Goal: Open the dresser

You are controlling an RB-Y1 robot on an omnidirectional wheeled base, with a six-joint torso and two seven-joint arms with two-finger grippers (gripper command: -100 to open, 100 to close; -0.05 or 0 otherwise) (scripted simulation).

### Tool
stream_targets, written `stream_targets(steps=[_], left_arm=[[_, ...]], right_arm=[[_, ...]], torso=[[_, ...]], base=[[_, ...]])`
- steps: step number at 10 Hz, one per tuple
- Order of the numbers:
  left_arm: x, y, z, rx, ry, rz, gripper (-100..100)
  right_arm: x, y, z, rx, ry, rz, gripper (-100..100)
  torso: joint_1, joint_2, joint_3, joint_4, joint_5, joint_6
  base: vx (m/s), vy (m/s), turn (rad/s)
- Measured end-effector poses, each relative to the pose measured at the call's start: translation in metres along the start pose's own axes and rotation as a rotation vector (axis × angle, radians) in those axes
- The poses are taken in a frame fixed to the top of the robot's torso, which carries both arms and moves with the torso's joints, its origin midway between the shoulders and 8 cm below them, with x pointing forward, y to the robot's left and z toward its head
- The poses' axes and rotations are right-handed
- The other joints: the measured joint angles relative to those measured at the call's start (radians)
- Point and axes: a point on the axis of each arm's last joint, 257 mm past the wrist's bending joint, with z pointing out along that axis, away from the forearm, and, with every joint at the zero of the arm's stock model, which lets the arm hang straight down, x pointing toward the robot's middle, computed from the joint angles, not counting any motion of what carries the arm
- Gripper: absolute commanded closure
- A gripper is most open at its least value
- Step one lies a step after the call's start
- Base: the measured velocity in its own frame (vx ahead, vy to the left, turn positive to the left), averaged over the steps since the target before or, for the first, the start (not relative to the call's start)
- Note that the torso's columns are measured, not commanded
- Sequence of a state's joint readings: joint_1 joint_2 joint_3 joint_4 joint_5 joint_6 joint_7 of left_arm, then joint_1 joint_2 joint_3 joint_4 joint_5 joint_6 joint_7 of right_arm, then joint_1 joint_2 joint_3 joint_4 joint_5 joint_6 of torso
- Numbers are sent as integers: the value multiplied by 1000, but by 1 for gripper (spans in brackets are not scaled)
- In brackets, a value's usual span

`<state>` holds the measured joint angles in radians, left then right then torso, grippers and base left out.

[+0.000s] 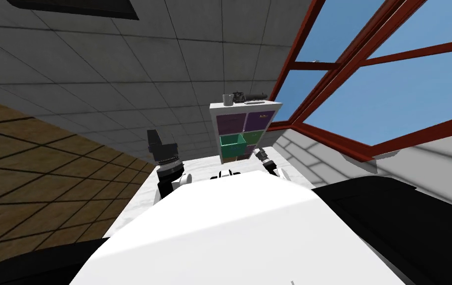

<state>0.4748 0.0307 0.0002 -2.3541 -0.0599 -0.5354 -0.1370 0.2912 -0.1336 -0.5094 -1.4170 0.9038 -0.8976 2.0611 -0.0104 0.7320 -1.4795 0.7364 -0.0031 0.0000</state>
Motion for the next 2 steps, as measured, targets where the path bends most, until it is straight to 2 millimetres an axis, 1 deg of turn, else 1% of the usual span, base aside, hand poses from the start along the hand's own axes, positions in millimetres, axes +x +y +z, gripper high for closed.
stream_targets(steps=[1,2], left_arm=[[0,0,0,0,0,0,0],[0,0,0,0,0,-1,0]], right_arm=[[-10,3,0,-15,-52,-38,-100],[-20,6,2,-23,-90,-51,-100]], torso=[[8,5,3,1,2,0],[18,13,8,3,5,0]], base=[[40,-61,-424],[-22,11,-448]])
